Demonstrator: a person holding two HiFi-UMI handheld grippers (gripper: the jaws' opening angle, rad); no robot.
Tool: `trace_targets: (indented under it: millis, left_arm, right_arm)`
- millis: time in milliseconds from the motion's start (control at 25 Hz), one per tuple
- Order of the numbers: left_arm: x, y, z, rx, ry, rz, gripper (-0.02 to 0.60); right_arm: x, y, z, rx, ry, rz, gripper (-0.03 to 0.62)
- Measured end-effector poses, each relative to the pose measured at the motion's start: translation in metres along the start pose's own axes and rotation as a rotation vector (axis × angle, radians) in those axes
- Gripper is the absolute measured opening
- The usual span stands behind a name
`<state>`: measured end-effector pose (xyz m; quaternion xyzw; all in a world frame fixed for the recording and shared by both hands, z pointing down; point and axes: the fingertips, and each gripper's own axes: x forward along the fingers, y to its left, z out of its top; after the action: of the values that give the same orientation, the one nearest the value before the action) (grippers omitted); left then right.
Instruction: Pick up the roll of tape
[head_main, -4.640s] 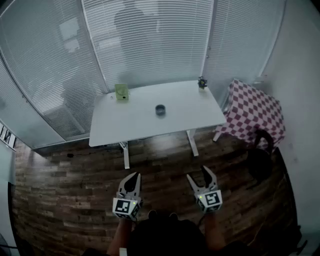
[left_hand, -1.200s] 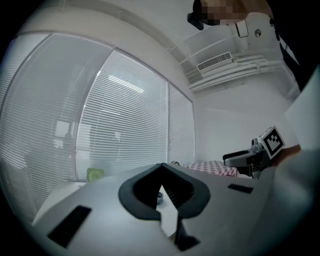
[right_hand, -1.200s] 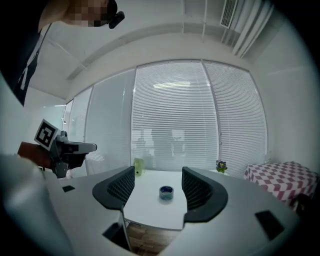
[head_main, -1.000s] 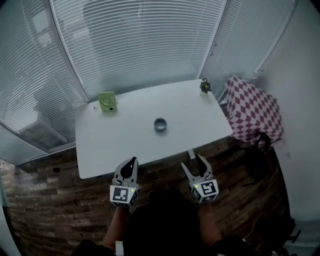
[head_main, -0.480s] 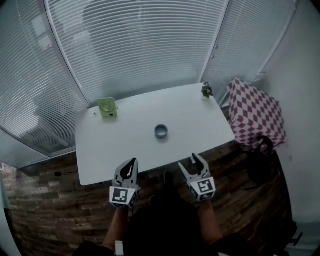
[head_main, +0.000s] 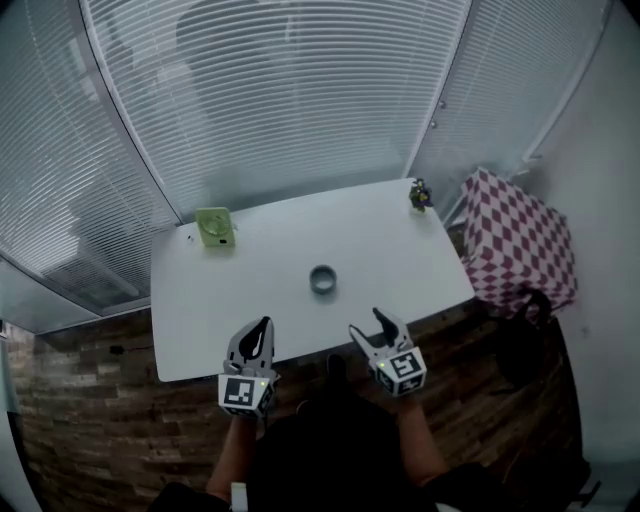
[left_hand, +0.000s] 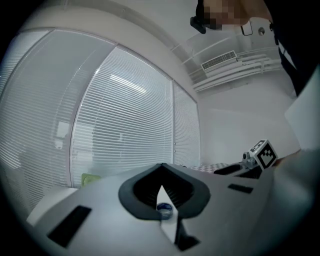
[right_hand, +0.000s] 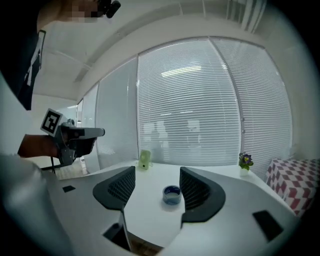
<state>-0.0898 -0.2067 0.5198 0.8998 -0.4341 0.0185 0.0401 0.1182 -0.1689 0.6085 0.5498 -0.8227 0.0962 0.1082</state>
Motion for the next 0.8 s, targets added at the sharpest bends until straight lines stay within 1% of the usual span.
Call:
trace_targets:
  millis: [120,200,280,400,520,600,680,800]
  left_arm:
    - [0.009,0.006,-0.005,0.022,0.035,0.012,0.006]
    - [0.014,0.008,-0.007,0.023,0.041,0.011,0.006]
    - [0.017,0.009,-0.01,0.015,0.05,0.008,0.006]
    - [0.02,0.009,-0.008,0.005,0.052,0.004,0.006]
    - [0.023,0.008,-0.007,-0.001,0.049,0.003,0.006]
    - [0.027,0.008,-0.007,-0.014,0.029,-0.009,0.006]
    - [0.032,0.01,-0.007,-0.019,0.018,-0.014,0.006]
    - [0.033,0.014,-0.006,-0.019,0.035,-0.01,0.006]
  right_arm:
    - [0.011,-0.007,-0.003,0.005,0.043,-0.011,0.275]
    - [0.018,-0.015,0.0,0.006,0.042,-0.028,0.275]
    - [0.026,-0.022,-0.007,0.006,0.038,-0.032,0.275]
    - [0.038,-0.022,-0.022,0.02,0.054,-0.006,0.275]
    - [0.053,-0.022,-0.033,-0.008,0.086,0.027,0.275]
    - [0.065,-0.025,-0.039,-0.027,0.111,0.046,0.275]
    - [0.079,-0.026,-0.047,-0.029,0.151,0.062,0.275]
    - [0.097,-0.025,-0.062,-0.064,0.231,0.081,0.275]
